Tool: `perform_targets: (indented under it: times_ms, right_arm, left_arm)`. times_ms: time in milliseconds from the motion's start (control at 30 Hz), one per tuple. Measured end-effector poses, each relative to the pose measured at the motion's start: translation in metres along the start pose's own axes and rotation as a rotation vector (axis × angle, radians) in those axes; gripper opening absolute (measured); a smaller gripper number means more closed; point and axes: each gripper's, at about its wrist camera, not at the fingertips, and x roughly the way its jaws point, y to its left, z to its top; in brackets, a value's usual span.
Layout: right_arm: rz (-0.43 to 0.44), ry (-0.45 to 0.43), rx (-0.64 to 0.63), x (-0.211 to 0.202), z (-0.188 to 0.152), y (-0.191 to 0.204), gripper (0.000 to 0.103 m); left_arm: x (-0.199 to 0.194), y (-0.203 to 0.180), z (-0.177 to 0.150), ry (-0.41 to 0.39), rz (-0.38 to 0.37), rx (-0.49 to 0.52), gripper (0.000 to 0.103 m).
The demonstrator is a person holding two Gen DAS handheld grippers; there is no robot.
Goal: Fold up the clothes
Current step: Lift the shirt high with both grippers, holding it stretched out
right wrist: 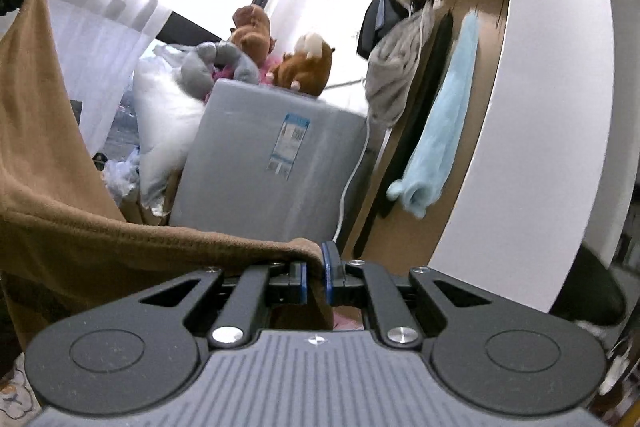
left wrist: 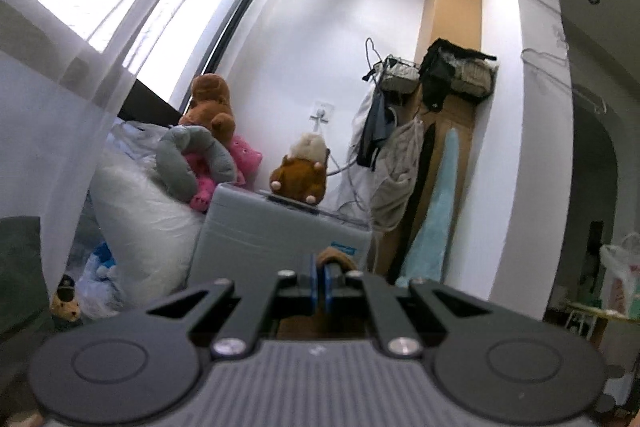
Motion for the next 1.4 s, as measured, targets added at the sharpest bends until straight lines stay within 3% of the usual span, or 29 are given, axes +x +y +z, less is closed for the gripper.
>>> perform_targets:
  times_ms: [333, 700, 1200, 1400]
  right_arm:
    - [-0.065, -0.061, -0.017, -0.06, 0.025, -0.025, 0.009]
    - [-0.103, -0.142, -0.034, -0.129, 0.052, -0.033, 0.009]
    - [-0.082, -0.063, -0.04, -0.101, 0.027, -0.025, 0.009]
    - [-0.085, -0.054, -0.069, -0.093, 0.028, -0.022, 0.009]
  left_arm:
    - [-0.039, -0.025, 0.007, -0.039, -0.068, -0.06, 0.004]
    - [-0.097, -0.055, 0.018, -0.094, -0.106, -0.035, 0.004]
    - [-0.071, -0.027, 0.0, -0.026, -0.054, -0.074, 0.004]
    - [-0.073, -0.028, 0.005, -0.041, -0.059, -0.074, 0.004]
